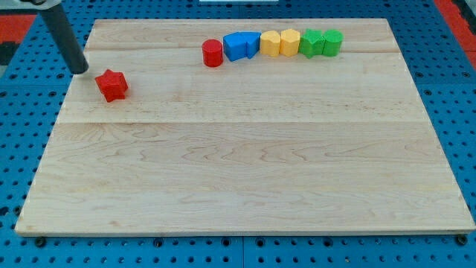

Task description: Push the red star downwards

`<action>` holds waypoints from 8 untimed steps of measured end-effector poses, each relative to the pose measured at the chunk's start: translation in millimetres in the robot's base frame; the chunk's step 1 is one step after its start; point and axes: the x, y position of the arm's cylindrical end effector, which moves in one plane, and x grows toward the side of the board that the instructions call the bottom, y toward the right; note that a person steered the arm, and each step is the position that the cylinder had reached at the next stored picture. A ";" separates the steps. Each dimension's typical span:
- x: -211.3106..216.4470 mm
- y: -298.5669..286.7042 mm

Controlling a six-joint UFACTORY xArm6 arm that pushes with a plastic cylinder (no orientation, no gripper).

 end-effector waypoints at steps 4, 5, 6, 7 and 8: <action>23.6 35.2; 23.7 35.2; 69.3 25.8; 83.5 23.5; 85.6 23.4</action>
